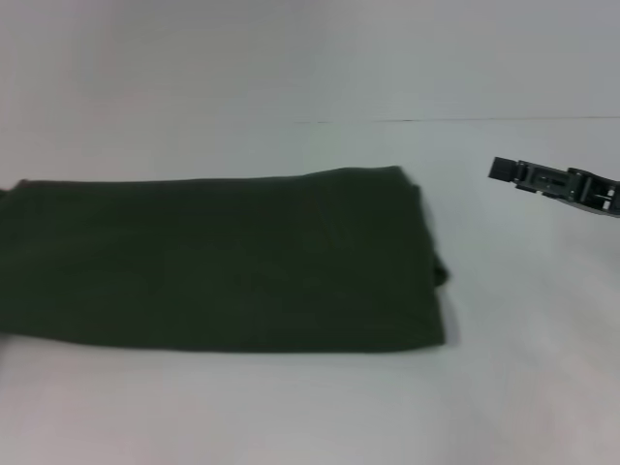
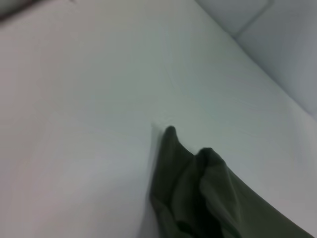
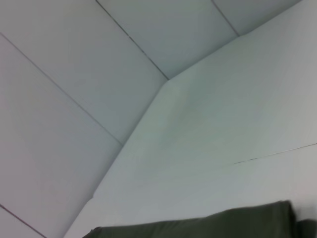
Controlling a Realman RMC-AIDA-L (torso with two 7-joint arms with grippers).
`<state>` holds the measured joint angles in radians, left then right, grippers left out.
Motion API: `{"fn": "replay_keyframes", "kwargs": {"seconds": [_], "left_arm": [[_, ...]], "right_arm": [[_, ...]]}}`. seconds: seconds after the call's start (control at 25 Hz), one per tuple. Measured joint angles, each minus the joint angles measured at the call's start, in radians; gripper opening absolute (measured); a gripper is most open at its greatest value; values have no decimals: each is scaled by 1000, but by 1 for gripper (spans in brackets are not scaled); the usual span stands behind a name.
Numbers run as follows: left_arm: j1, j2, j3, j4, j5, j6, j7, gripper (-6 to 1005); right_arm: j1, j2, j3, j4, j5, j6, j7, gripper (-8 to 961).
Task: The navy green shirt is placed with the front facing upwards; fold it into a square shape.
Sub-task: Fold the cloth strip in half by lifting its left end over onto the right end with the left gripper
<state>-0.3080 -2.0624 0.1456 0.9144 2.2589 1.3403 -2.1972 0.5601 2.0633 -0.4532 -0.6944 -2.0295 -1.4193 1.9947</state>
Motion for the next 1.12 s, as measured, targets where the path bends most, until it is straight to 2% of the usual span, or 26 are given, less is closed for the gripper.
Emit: {"fn": "replay_keyframes", "kwargs": {"seconds": [0.32, 0.52, 0.56, 0.6, 0.64, 0.68, 0.76, 0.88, 0.96, 1.0, 1.04, 1.08, 1.12], "left_arm": [[23, 14, -67, 56, 31, 17, -3, 5], [-5, 12, -69, 43, -70, 146, 12, 5], [-19, 7, -68, 30, -110, 194, 27, 5], [-55, -9, -61, -2, -192, 293, 63, 5], [-55, -9, -61, -2, -192, 293, 63, 6], [-75, -21, -48, -19, -222, 328, 76, 6], [-131, -51, 0, -54, -277, 381, 93, 6], [-211, -100, 97, -101, -318, 388, 118, 5], [-256, -110, 158, -195, -349, 370, 158, 5], [-283, -109, 188, -281, -364, 342, 192, 5], [-323, -105, 215, -416, -378, 276, 266, 5], [-323, -105, 215, -416, -378, 276, 266, 5], [-342, -105, 218, -485, -378, 232, 307, 5]], "right_arm": [[24, 2, -2, 19, 2, 28, -14, 917], [17, -5, -1, 19, 2, 35, -25, 916], [14, -7, 1, 20, 2, 35, -28, 916], [10, -9, 3, 19, 2, 35, -32, 916], [6, -11, 5, 20, 2, 35, -35, 916], [0, -14, 6, 20, 2, 34, -38, 916], [-12, -20, 7, 20, 2, 30, -47, 916], [-31, -31, 7, 20, 2, 24, -61, 916], [-44, -43, 9, 20, 2, 17, -66, 915], [-51, -50, 10, 20, 2, 11, -67, 915], [-58, -57, 11, 19, 2, 7, -68, 915], [-63, -63, 11, 18, 2, 3, -69, 915], [-68, -71, 12, 17, 2, -1, -71, 915]]}}
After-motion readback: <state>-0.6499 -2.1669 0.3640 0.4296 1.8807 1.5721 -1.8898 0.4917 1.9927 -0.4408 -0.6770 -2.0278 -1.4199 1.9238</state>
